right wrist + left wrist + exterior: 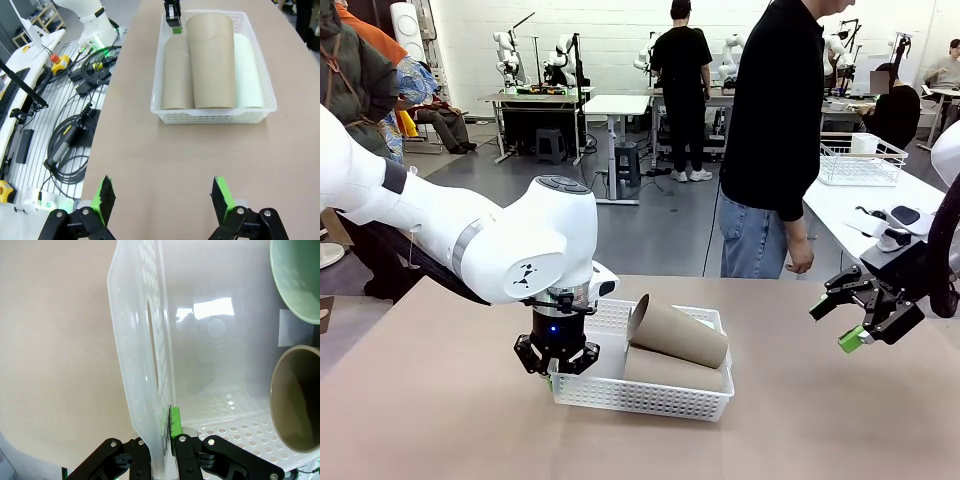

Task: Clean and organize the cups into the basket.
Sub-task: Move the Organizing basket back to the left side of the table.

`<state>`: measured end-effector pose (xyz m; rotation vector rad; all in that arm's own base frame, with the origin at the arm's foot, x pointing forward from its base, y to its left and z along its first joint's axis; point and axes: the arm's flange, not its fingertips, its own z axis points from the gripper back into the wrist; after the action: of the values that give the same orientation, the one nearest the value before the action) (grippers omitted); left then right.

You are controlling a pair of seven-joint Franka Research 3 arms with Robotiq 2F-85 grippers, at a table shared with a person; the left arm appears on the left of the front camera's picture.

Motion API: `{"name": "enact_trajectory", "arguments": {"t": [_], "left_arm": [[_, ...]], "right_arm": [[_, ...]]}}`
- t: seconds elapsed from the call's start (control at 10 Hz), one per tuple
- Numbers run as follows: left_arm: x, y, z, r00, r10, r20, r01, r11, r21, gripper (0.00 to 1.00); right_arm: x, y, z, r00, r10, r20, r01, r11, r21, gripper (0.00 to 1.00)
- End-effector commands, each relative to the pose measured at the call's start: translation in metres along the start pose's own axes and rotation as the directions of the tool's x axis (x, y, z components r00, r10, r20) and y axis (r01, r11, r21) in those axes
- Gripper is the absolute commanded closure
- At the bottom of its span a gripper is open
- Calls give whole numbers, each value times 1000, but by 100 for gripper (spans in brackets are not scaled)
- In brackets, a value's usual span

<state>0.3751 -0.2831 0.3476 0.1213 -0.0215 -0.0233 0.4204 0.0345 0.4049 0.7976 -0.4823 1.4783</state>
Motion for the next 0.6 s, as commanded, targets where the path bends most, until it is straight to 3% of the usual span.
{"name": "enact_trajectory", "arguments": {"t": [0.0,0.4,0.5], "left_arm": [[-1,1,1,1000,-8,7,8,1000,3,100],[-1,1,1,1000,-8,7,8,1000,3,100],[-1,1,1,1000,-8,7,8,1000,3,100]], "right_arm": [[0,0,2,1000,3,-23,-3,1000,3,0],[0,0,0,1000,0,0,0,1000,0,0],[-17,9,10,973,-143,184,119,984,136,0]]}}
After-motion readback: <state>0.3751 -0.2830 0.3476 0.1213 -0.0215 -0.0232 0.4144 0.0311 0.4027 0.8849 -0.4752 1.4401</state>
